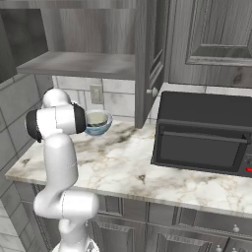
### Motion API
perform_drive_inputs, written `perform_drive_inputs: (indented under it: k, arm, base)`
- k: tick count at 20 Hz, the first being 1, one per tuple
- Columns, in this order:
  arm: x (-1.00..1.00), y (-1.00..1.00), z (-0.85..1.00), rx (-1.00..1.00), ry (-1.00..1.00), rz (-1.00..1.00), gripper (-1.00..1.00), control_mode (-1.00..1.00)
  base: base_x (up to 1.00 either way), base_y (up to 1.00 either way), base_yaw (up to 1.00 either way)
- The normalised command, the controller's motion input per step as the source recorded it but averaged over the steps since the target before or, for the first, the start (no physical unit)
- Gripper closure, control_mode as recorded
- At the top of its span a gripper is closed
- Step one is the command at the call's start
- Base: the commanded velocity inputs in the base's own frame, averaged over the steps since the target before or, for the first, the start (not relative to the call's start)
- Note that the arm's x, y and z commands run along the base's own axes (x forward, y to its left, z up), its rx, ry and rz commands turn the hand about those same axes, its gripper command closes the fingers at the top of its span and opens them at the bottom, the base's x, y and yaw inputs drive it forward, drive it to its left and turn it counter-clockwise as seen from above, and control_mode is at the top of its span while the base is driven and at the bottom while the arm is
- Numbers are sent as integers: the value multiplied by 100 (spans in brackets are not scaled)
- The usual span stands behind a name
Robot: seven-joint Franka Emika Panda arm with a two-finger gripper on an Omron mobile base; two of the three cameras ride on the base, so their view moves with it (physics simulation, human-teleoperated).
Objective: Pick up the bowls on the counter and stack them on top of one another in the open cabinet. Place the smaller bowl on top of the larger bowl.
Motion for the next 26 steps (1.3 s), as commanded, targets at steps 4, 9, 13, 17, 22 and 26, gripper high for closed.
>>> perform_drive_inputs:
  k: [4, 9, 13, 17, 22, 26]
  arm:
    - [0, 0, -13, 2, 1, -3, -100, -100]
    - [0, 0, -14, 2, 4, -3, -100, -100]
    - [0, 0, -13, 2, 3, -3, -100, -100]
    - [0, 0, -1, 3, 0, -3, -100, -100]
    - [-2, 0, 0, 2, 0, -4, -100, -100]
    - [-5, 0, 0, 2, 0, -5, -100, -100]
  base:
    - [0, 0, 0]
    - [0, 0, 0]
    - [0, 0, 0]
    - [0, 0, 0]
    - [0, 0, 0]
    - [0, 0, 0]
